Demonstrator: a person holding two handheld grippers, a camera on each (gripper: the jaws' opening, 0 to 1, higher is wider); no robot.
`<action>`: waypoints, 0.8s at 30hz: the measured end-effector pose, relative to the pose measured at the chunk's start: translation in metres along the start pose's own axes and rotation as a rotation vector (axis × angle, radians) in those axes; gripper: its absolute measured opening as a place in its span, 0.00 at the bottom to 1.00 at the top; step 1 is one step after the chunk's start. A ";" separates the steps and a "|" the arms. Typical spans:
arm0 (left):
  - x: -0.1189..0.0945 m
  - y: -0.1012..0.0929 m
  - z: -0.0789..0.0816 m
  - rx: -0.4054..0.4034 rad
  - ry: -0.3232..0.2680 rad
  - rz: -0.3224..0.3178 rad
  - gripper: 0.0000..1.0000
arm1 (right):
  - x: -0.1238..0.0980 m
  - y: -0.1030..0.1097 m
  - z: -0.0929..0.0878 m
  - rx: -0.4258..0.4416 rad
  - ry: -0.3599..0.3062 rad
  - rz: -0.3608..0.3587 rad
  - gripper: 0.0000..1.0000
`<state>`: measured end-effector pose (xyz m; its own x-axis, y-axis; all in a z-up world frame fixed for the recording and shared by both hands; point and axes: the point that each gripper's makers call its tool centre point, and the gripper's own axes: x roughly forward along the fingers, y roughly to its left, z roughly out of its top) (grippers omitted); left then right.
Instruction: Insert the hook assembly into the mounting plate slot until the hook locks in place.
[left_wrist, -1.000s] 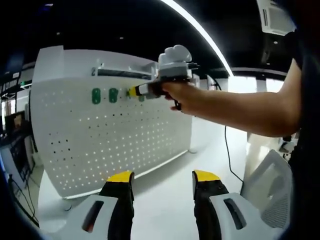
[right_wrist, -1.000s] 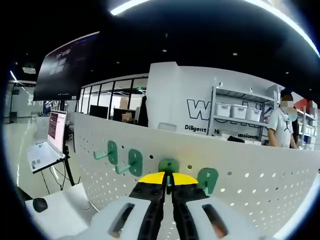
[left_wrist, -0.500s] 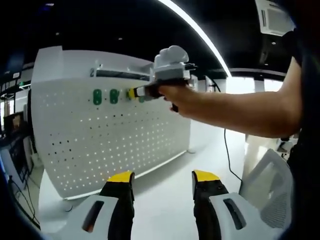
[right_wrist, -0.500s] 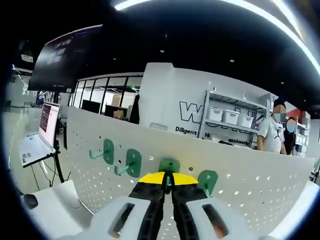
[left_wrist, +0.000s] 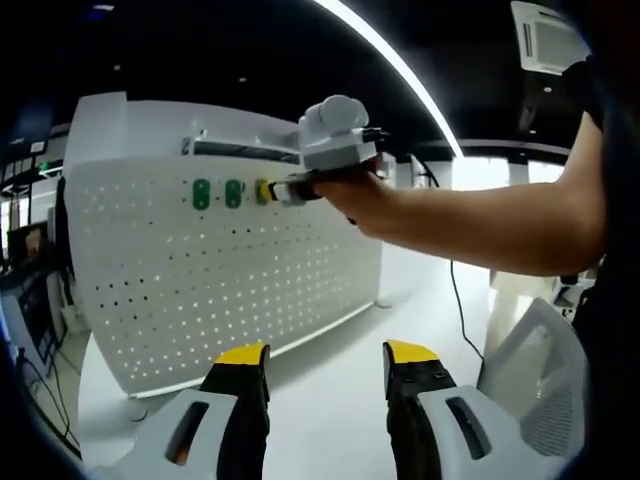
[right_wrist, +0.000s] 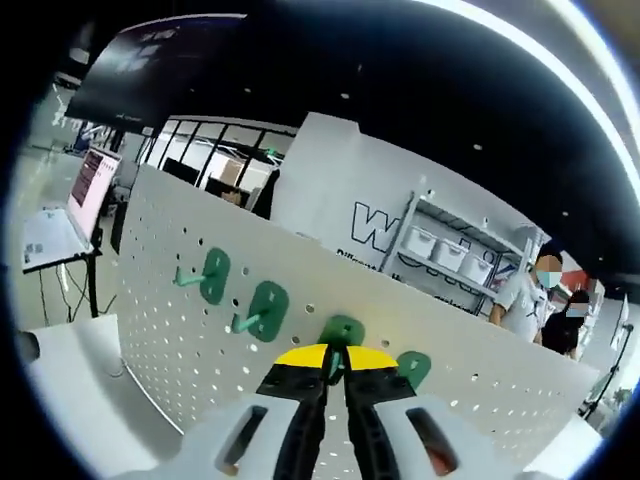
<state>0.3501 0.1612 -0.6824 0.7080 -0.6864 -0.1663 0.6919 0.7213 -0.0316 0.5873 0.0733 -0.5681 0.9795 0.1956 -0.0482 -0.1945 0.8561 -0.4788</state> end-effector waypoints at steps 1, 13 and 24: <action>-0.001 0.000 0.000 -0.002 0.000 0.001 0.46 | 0.000 0.001 0.000 -0.019 0.006 -0.004 0.04; -0.002 0.001 -0.002 -0.004 0.004 0.009 0.46 | 0.000 0.003 -0.002 -0.129 0.000 -0.007 0.06; -0.002 0.000 0.002 0.008 0.009 0.017 0.46 | -0.002 0.003 -0.008 -0.110 -0.007 0.016 0.09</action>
<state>0.3493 0.1624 -0.6803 0.7182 -0.6732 -0.1758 0.6810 0.7320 -0.0208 0.5848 0.0718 -0.5764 0.9758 0.2128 -0.0506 -0.2031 0.7952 -0.5713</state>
